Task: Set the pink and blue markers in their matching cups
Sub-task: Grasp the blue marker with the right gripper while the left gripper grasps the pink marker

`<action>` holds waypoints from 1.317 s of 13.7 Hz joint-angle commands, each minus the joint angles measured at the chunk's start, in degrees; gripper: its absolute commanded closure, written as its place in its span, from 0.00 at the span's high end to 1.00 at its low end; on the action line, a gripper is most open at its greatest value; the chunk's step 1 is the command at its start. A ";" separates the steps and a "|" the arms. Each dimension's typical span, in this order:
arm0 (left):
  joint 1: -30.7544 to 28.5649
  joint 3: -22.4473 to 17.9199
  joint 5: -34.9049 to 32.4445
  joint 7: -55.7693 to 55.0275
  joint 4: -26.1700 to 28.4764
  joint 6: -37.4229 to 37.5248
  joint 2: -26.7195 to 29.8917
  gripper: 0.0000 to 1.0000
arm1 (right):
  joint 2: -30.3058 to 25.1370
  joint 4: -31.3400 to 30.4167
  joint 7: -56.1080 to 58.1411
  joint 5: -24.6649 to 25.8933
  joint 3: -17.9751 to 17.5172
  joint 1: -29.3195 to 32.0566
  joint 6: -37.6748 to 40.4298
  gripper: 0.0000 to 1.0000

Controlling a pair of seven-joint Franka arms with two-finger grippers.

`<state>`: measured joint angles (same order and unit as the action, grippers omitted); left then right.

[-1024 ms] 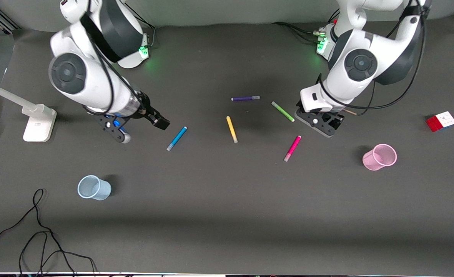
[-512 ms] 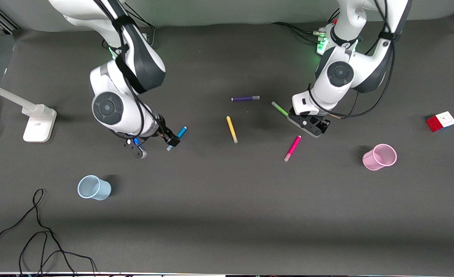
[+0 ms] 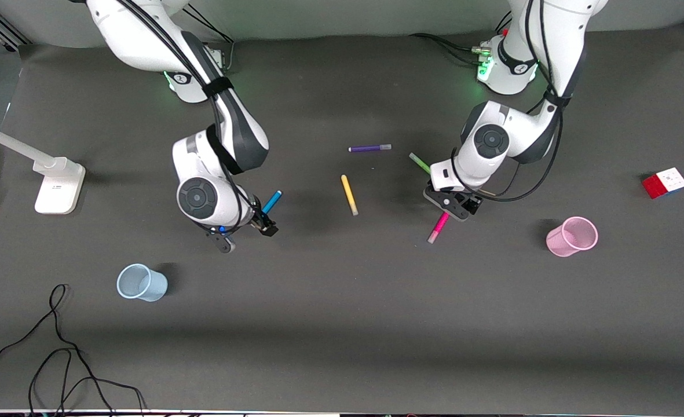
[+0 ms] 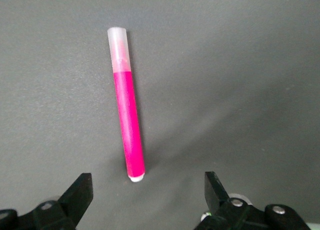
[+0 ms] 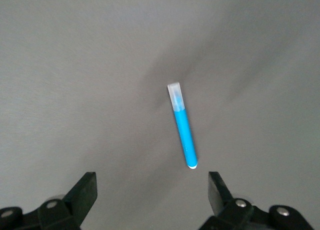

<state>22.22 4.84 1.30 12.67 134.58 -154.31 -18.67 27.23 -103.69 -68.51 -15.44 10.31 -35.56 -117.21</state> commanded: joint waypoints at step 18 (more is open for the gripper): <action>-0.33 -2.81 -0.34 -2.91 -11.41 12.13 -0.50 0.00 | 1.42 -17.86 -2.24 -3.37 0.50 -7.68 -22.88 0.40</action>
<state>22.10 2.87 0.88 11.40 128.85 -151.75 -21.96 28.06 -121.36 -69.93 -17.60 10.25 -41.73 -138.72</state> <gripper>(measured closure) 0.819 0.374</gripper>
